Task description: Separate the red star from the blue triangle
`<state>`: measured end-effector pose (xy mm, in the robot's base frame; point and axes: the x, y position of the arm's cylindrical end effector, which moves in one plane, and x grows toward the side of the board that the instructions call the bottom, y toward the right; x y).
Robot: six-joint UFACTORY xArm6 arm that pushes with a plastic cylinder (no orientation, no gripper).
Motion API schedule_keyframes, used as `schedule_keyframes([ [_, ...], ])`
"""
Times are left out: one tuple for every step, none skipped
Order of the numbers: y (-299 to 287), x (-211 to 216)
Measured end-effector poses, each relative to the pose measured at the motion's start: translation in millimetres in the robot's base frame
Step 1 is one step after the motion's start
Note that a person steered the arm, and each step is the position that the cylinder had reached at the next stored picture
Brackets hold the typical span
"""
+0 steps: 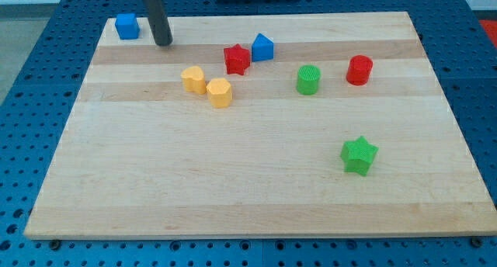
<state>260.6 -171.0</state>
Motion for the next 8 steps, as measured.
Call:
schedule_keyframes([
  [1.2, 0.0],
  [9.5, 0.0],
  [38.5, 0.0],
  [42.9, 0.0],
  [77.3, 0.0],
  [94.3, 0.0],
  [94.3, 0.8],
  [94.3, 0.9],
])
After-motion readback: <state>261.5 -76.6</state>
